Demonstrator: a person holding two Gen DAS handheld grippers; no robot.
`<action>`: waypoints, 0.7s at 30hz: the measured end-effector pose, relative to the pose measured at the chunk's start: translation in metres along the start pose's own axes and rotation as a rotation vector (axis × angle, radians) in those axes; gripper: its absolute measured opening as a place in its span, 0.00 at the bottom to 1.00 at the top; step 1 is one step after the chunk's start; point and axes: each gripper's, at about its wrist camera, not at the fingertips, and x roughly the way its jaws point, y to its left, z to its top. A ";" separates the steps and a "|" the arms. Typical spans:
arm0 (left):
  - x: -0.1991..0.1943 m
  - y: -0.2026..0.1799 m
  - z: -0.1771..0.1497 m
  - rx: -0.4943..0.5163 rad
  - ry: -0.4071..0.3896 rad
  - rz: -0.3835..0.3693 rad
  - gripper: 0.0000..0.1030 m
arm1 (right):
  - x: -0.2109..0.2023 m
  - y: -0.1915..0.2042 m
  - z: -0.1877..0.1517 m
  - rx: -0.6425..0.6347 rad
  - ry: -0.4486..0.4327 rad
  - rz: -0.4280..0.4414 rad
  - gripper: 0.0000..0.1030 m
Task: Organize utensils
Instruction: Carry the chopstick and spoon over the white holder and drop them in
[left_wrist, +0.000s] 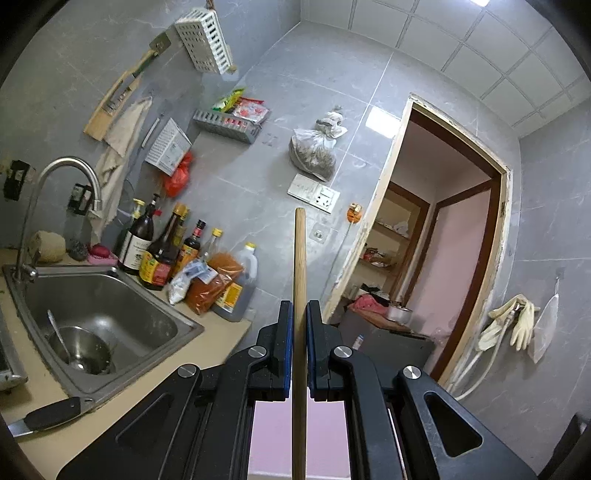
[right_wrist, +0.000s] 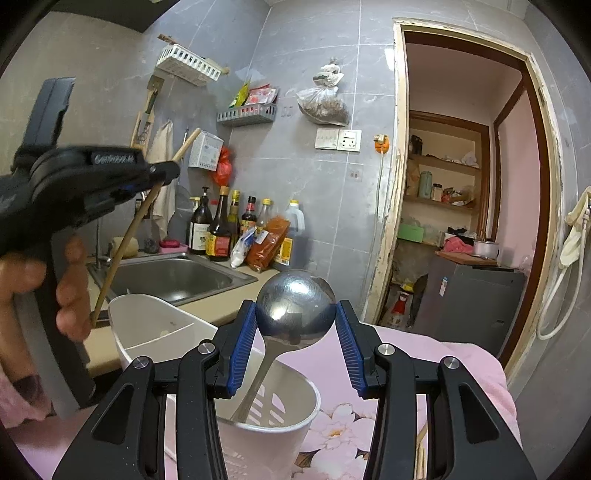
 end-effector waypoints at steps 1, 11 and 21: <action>0.002 0.000 0.003 -0.005 0.001 0.000 0.05 | 0.000 0.000 0.000 0.002 0.001 0.001 0.40; 0.012 0.002 0.011 -0.007 0.008 0.008 0.05 | 0.000 -0.002 -0.004 0.018 0.009 0.001 0.40; 0.016 -0.006 0.013 -0.006 0.011 0.013 0.05 | -0.002 -0.003 -0.006 0.027 0.007 0.009 0.40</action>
